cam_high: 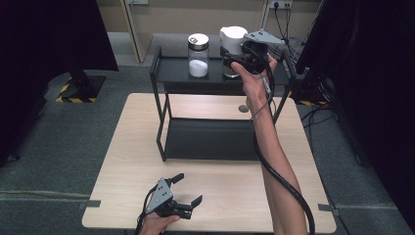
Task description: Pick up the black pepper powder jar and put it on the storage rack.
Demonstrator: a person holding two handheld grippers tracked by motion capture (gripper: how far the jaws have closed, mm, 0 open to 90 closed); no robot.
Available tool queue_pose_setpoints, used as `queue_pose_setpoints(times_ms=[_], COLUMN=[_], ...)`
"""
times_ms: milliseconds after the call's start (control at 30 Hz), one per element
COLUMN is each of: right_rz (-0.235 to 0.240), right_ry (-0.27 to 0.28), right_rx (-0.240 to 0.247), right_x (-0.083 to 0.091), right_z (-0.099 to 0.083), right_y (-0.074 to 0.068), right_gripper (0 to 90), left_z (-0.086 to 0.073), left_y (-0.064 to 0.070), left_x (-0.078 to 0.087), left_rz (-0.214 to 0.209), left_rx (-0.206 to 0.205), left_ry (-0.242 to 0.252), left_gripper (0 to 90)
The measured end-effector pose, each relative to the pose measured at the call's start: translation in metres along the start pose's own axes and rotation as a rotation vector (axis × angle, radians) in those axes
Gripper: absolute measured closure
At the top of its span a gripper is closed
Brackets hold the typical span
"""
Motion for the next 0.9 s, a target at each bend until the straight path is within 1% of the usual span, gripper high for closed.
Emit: queue_pose_setpoints(times_ms=[100, 200, 233, 267, 333, 400, 600, 900], right_rz=[-0.001, -0.003, -0.008, -0.017, -0.008, -0.016, -0.026, 0.005], right_ry=[0.005, 0.011, 0.003, -0.002, 0.0, -0.013, -0.008, 0.017], right_rx=[-0.006, 0.004, 0.011, 0.004, -0.022, -0.011, -0.03, -0.043], right_x=[0.0, 0.0, 0.0, 0.001, 0.002, 0.005, 0.012, 0.028], right_z=[-0.002, -0.003, -0.002, -0.001, -0.001, 0.002, 0.002, -0.005], right_y=[0.0, 0.0, -0.001, -0.002, -0.001, -0.002, -0.001, 0.011], right_gripper=[30.7, 30.2, 21.6, 15.0, 9.8, 4.7, 0.6, 0.5], left_z=[0.0, 0.0, 0.0, 0.0, 0.0, 0.0, 0.0, -0.001], left_y=[0.0, 0.0, 0.0, 0.0, 0.0, 0.0, 0.0, 0.0], left_x=[0.0, 0.0, 0.0, 0.0, 0.0, 0.0, -0.001, -0.001], left_rz=[0.001, 0.0, -0.001, -0.002, -0.003, -0.003, -0.001, 0.0], left_rx=[0.0, -0.002, -0.002, -0.002, -0.001, 0.002, 0.002, 0.002], left_ry=[0.001, 0.001, 0.0, 0.0, -0.001, -0.005, -0.005, -0.005], left_gripper=[0.1, 0.1, 0.1, 0.1, 0.1, 0.1, 0.1, 0.1])
Point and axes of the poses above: each handheld gripper's, and its own axes: x roughly backward along the jaws, z roughly out of its top, y roughly to its right, the point moved 3 cm from there along -x, roughly forward along the jaws, and after that the axes turned 12 degrees about -z, right-handed, at the moved point
